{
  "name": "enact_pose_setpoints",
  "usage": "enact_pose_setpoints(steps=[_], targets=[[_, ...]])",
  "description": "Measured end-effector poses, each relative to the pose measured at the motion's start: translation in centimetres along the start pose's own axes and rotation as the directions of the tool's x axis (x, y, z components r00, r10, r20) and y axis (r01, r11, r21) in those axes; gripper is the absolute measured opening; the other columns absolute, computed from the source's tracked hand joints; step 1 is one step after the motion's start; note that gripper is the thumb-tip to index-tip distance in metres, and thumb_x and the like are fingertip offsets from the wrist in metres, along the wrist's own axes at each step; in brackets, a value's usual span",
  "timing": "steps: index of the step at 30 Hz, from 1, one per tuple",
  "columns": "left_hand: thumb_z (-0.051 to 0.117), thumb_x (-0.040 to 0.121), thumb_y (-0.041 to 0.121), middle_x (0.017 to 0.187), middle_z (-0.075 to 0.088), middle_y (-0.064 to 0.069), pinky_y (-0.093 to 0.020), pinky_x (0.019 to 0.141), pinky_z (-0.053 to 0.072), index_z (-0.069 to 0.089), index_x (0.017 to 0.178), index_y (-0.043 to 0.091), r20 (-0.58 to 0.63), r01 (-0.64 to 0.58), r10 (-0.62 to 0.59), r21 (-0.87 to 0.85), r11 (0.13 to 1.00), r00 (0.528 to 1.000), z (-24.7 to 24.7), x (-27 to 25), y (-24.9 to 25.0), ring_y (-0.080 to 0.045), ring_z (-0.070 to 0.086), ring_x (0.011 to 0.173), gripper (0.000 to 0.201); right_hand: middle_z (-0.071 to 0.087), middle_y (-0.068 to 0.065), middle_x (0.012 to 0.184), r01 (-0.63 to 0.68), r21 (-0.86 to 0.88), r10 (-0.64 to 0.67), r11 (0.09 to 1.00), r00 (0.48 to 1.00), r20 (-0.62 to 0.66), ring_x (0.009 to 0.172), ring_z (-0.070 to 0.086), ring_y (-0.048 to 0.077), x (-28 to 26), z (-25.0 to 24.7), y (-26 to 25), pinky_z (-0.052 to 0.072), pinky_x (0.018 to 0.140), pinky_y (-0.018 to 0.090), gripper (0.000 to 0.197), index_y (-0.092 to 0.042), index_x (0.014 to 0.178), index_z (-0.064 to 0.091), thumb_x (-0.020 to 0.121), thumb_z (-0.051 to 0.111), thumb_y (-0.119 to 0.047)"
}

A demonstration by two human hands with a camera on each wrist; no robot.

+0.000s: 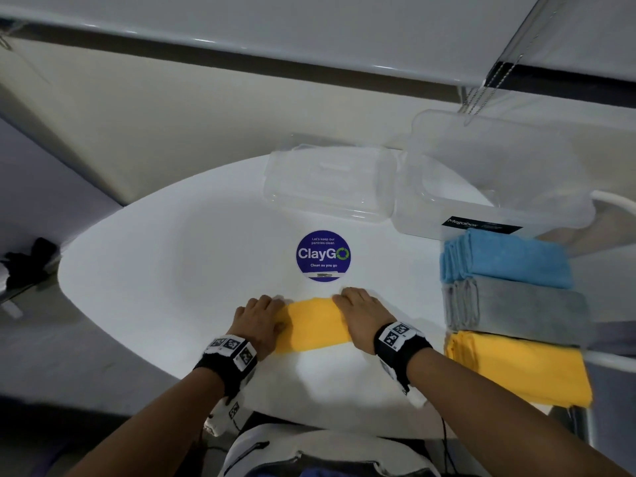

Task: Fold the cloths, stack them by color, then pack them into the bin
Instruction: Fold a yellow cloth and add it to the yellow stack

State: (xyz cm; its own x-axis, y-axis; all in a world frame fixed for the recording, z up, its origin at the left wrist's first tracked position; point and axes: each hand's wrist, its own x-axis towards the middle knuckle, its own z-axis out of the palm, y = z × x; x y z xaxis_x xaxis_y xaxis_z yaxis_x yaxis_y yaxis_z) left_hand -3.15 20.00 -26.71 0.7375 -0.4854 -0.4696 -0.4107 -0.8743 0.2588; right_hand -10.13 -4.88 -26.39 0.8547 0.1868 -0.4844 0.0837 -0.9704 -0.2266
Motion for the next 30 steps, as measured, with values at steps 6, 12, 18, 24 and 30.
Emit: enact_pose_setpoints(steps=[6,12,18,24,30], targets=[[0.060,0.085,0.042,0.128,0.040,-0.004,-0.036,0.097,0.043,0.053,0.123,0.024,0.181,0.050,-0.052,0.014,0.999,0.982,-1.5,1.2,0.9,-0.025,0.041,0.118,0.042,0.038,0.016,0.136,-0.115,0.077,0.097,0.990,0.974,0.206,0.129,0.035,0.034,0.4,-1.0,-1.0,0.044,0.100,0.045,0.065,-0.008,0.138,0.036,0.079,0.063,-0.016],[0.067,0.081,0.028,0.099,0.060,0.001,-0.025,0.067,0.040,0.049,0.100,0.031,0.204,0.018,0.049,-0.315,0.949,0.978,-4.8,1.3,4.6,-0.018,0.056,0.087,0.026,0.059,0.005,0.111,-0.139,0.453,0.121,0.881,0.990,0.070,0.093,0.054,0.021,-5.3,-3.1,2.2,0.039,0.071,0.027,0.041,-0.016,0.120,0.051,0.082,0.065,-0.019],[0.062,0.065,0.054,0.095,0.065,0.000,-0.034,0.074,0.052,0.052,0.096,0.039,0.141,-0.173,0.284,-0.521,0.836,0.949,-6.0,2.6,12.8,-0.020,0.061,0.085,0.036,0.064,-0.020,0.094,-0.142,0.811,0.333,0.568,0.941,-0.068,0.085,0.059,-0.009,-15.7,-4.7,9.1,0.043,0.071,0.011,0.027,-0.038,0.107,0.059,0.085,0.074,-0.033],[0.038,0.071,0.062,0.098,0.061,-0.007,-0.038,0.076,0.051,0.041,0.109,0.049,0.112,-0.295,0.451,-0.615,0.731,0.885,-3.7,3.0,23.6,-0.023,0.059,0.083,0.040,0.062,-0.002,0.109,-0.213,0.928,0.655,0.307,0.754,-0.044,0.101,0.056,0.017,-24.2,-2.7,15.7,0.045,0.081,0.030,0.020,-0.044,0.104,0.057,0.092,0.057,-0.028],[0.048,0.095,0.025,0.085,0.057,-0.005,-0.027,0.064,0.048,0.029,0.129,0.030,0.190,-0.298,0.448,-0.520,0.801,0.874,-1.2,2.6,31.5,-0.021,0.060,0.070,0.040,0.055,-0.001,0.099,-0.338,0.886,0.823,0.319,0.563,-0.082,0.081,0.050,0.007,-28.4,-1.1,19.9,0.037,0.063,0.023,0.026,-0.025,0.114,0.045,0.093,0.052,-0.011]])
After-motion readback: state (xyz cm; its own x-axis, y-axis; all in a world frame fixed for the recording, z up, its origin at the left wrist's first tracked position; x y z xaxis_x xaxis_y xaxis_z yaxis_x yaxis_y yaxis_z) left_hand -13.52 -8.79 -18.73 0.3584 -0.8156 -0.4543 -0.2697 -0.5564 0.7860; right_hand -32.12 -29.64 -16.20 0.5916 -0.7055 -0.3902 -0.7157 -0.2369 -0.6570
